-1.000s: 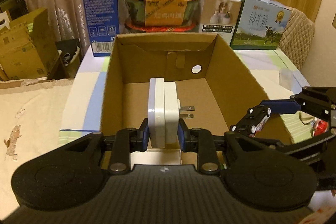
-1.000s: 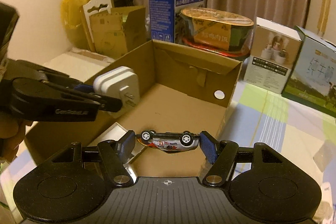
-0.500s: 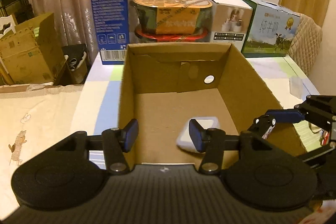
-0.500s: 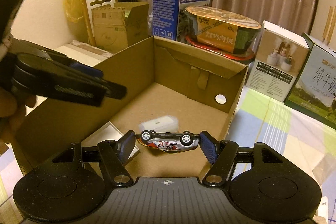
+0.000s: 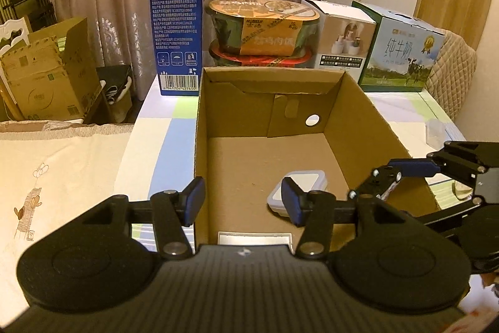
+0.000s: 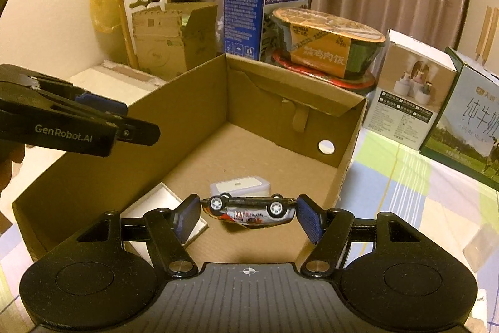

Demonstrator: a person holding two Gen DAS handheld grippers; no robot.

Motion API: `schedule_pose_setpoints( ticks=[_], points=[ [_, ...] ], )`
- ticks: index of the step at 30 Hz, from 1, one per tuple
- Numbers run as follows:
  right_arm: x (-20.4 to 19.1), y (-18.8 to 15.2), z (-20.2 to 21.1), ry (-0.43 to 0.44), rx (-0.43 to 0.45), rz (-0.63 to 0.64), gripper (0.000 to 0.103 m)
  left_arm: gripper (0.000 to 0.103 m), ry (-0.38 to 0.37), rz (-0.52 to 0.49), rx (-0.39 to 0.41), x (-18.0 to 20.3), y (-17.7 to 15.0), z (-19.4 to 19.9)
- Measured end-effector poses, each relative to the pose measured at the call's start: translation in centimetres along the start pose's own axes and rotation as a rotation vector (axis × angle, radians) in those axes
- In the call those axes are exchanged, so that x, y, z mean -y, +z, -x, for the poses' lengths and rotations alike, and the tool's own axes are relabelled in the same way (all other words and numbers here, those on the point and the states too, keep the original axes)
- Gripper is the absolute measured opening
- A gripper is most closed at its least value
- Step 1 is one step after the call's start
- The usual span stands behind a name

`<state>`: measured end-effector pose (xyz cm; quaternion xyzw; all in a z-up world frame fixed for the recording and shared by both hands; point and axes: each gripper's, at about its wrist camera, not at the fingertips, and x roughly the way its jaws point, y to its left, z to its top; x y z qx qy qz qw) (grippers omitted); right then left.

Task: Organize rigid objects
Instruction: 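Open both tools to drop the adapter and car into the box, then move both tools back toward the red toy figure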

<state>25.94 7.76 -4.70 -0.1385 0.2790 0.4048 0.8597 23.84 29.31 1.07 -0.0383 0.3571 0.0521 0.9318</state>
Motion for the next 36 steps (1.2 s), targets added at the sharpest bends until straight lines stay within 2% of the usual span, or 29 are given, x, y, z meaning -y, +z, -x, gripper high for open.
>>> schedule_pose_setpoints(
  ticks=[4,11,17,27,33,36],
  points=[
    [0.3,0.0,0.4,0.026,0.03,-0.029,0.068,0.061,0.001,0.001,0.014,0.1,0.0,0.7],
    [0.4,0.2,3.7,-0.011,0.082,-0.03,0.07,0.062,0.001,0.004,0.029,0.7,-0.3,2.8],
    [0.2,-0.6,8.7,-0.039,0.121,-0.065,0.07,0.065,-0.012,0.003,0.05,2.4,-0.8,6.3],
    [1.8,-6.2,18.4,-0.151,0.13,-0.148,0.071,0.075,-0.054,-0.021,0.099,7.6,-2.5,13.0],
    [3.9,-10.1,23.4,-0.218,0.121,-0.23,0.072,0.08,-0.101,-0.057,0.103,12.3,-4.0,14.8],
    [5.1,-11.7,25.5,-0.25,0.113,-0.267,0.072,0.087,-0.13,-0.068,0.109,14.6,-4.6,15.4]
  ],
)
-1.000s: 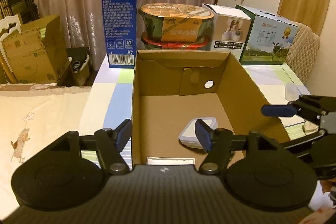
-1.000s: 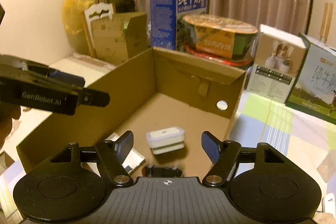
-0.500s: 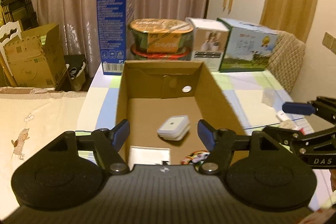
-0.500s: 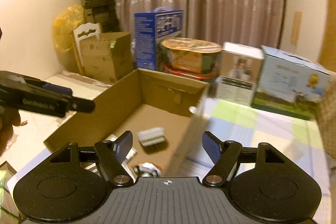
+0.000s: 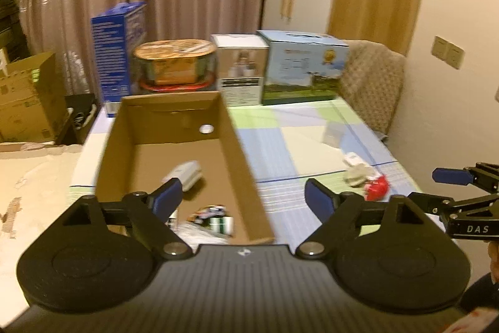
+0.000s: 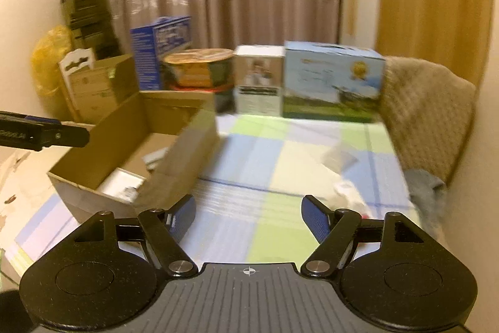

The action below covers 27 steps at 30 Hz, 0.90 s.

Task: Organize rigid objects
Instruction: 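Move both tools back toward the red toy figure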

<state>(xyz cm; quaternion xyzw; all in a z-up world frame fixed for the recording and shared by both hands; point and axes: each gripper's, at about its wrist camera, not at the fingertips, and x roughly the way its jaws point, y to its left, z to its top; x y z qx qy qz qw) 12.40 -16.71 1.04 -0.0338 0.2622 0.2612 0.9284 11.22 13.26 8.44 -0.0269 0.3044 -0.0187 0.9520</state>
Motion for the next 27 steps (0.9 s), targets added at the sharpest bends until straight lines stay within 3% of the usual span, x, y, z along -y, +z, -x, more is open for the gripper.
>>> schedule_pose_setpoints(
  ticks=[2,8,16,27],
  points=[
    [1.2,-0.7,1.5,-0.022,0.004,-0.017,0.072,0.096,-0.002,-0.013,0.01,1.4,-0.2,0.3],
    [4.4,-2.3,4.5,-0.081,0.001,-0.066,0.073,0.102,-0.03,-0.032,0.023,4.4,-0.3,0.7],
    [7.6,-4.8,6.5,-0.146,-0.01,-0.123,0.074,0.102,-0.053,-0.038,0.028,7.2,-0.7,-0.1],
    [9.9,-6.5,4.6,-0.165,-0.027,-0.164,0.074,0.102,-0.082,-0.068,-0.026,10.7,-2.8,-4.3]
  ],
)
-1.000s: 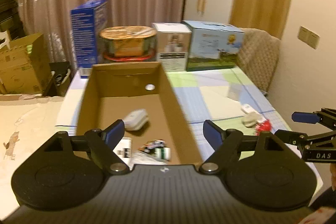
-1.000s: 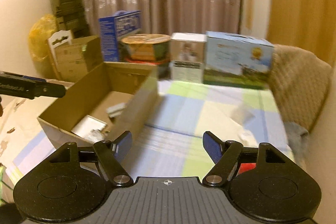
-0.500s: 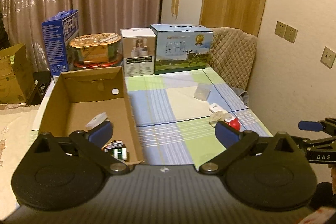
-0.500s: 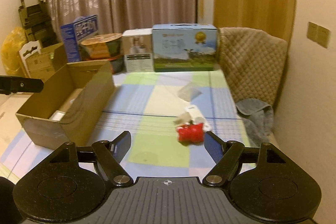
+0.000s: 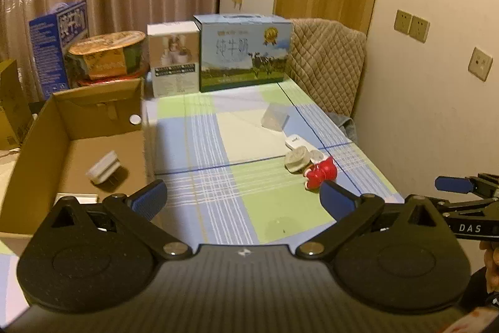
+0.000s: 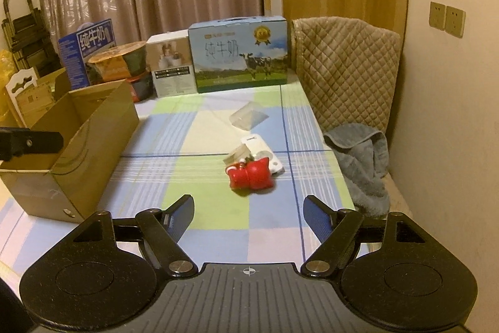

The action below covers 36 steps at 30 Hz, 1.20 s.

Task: Organize rigid objects
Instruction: 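Move both tools back toward the red toy figure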

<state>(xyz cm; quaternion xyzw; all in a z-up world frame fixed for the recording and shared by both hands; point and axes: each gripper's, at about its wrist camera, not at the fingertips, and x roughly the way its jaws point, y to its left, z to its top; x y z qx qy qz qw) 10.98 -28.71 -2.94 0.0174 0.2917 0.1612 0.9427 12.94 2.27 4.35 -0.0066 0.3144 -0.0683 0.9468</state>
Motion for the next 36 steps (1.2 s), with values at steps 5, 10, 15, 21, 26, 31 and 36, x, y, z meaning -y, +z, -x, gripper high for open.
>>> schedule_pose_setpoints(
  ticks=[5,10,15,21,26,31,36],
  points=[
    [0.9,-0.5,-2.0,0.002,-0.01,-0.011,0.074,0.102,-0.013,0.006,0.015,0.8,-0.6,-2.6],
    [1.9,-1.0,-4.6,0.013,-0.032,-0.011,0.074,0.102,-0.027,0.015,0.01,1.5,-0.7,-6.5],
    [2.6,-1.2,-7.5,0.031,-0.034,0.016,0.074,0.102,-0.039,0.004,-0.014,1.9,-0.7,-10.6],
    [3.0,-1.1,-11.4,0.064,-0.06,0.031,0.074,0.102,-0.037,-0.079,-0.029,2.4,-0.7,-14.3],
    [3.6,-0.5,-14.5,0.088,-0.067,0.029,0.074,0.102,-0.035,-0.098,-0.047,2.2,-0.5,-16.5],
    [3.5,0.1,-17.1,0.12,-0.069,0.051,0.074,0.102,-0.04,-0.098,-0.068,1.8,-0.5,-17.9],
    [3.4,0.5,-18.9,0.131,-0.073,0.076,0.074,0.102,-0.046,-0.11,-0.084,1.8,-0.5,-18.8]
  ],
)
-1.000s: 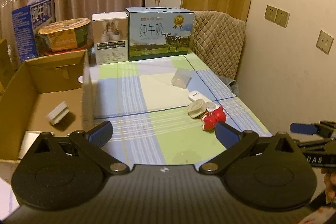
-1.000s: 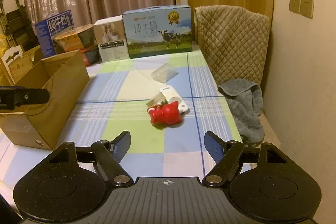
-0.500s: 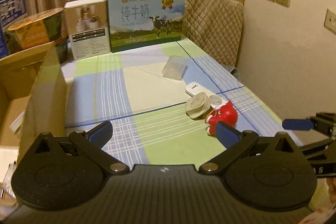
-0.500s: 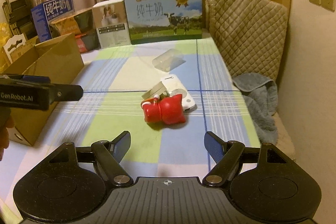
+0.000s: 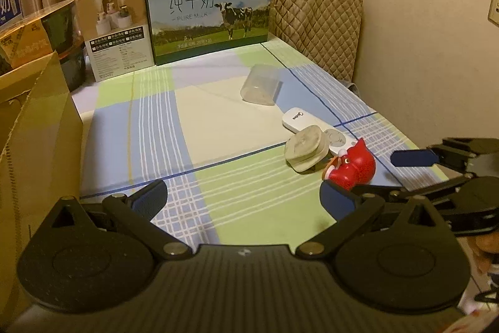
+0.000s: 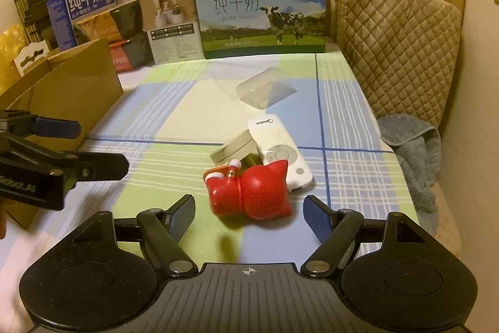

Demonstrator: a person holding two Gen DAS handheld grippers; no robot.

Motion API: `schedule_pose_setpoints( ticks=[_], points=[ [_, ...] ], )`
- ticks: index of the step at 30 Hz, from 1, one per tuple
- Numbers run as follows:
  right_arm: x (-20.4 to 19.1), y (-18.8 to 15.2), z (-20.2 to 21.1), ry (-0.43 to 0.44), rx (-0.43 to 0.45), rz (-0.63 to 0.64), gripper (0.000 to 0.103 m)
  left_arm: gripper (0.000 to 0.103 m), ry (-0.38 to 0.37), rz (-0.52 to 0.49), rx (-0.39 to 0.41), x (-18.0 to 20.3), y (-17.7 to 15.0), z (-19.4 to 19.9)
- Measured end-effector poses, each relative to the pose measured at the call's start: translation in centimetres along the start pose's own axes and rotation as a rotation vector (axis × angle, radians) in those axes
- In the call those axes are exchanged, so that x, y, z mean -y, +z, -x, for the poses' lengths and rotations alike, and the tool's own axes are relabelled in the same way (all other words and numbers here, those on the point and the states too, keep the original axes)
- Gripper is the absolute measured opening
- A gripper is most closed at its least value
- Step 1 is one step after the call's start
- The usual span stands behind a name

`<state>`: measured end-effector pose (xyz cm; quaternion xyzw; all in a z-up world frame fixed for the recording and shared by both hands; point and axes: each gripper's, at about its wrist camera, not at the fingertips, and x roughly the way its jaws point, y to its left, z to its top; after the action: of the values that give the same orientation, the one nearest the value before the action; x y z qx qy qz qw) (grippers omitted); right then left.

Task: Organize rigid objects
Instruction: 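Move both tools back toward the red toy figure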

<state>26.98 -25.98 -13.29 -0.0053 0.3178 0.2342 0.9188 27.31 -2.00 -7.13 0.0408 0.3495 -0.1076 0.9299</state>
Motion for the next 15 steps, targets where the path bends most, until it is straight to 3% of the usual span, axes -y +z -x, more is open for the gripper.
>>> schedule_pose_setpoints(
  ticks=[15],
  points=[
    [0.3,0.7,-2.9,0.043,-0.018,0.004,0.073,0.102,-0.02,0.041,-0.035,-0.7,-0.1,-0.9]
  ],
)
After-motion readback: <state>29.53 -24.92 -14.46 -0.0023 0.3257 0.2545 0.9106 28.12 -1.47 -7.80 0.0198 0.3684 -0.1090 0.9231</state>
